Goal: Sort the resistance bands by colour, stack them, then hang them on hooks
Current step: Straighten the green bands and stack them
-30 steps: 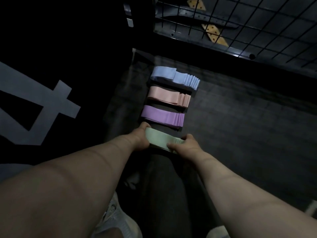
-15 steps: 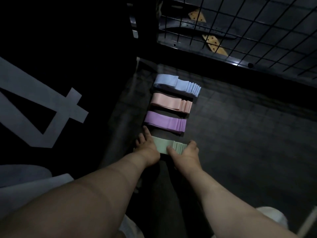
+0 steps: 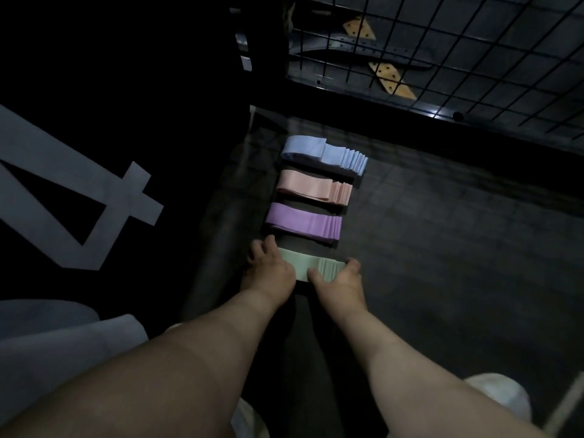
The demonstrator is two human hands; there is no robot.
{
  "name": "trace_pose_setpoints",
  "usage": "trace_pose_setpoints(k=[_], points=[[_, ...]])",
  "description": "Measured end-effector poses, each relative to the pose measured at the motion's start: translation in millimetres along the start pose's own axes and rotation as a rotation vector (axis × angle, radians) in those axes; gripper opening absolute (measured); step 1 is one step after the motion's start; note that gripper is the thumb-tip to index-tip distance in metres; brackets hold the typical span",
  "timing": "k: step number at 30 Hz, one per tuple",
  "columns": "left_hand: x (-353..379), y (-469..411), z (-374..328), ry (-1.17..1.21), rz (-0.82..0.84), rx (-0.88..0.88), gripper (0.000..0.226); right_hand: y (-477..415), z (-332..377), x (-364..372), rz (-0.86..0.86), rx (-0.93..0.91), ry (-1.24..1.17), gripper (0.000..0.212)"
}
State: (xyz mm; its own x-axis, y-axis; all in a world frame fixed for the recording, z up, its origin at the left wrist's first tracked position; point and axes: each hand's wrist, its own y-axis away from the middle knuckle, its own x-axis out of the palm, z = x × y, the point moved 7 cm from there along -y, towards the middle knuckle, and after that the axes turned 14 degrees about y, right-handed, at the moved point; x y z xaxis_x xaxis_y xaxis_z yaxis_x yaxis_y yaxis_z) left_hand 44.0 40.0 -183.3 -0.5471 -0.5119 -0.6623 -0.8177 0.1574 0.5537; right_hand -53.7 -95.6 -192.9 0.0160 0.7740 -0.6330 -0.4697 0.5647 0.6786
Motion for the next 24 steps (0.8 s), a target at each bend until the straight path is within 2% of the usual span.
trace_pose_setpoints(k=[3, 9, 13, 17, 24], points=[[1.1, 0.5, 1.6, 0.032, -0.003, 0.041, 0.061, 2.9, 2.2, 0.2, -0.009, -0.021, -0.018, 0.087], [-4.3, -2.5, 5.9, 0.086, -0.032, 0.019, 0.068, -0.7, -3.4, -1.1, -0.029, -0.004, -0.017, 0.073], [-0.7, -9.2, 14.4, 0.236, -0.025, -0.103, 0.081, -4.2, -11.0, -0.7, -0.032, 0.019, -0.041, 0.064], [1.5, -13.1, 19.2, 0.299, -0.038, -0.148, 0.071, -6.9, -14.4, 0.5, -0.042, 0.032, -0.069, 0.061], [11.0, -20.8, 23.0, 0.321, -0.047, -0.239, 0.069, -17.7, -21.4, 3.1, -0.049, 0.037, -0.12, 0.059]])
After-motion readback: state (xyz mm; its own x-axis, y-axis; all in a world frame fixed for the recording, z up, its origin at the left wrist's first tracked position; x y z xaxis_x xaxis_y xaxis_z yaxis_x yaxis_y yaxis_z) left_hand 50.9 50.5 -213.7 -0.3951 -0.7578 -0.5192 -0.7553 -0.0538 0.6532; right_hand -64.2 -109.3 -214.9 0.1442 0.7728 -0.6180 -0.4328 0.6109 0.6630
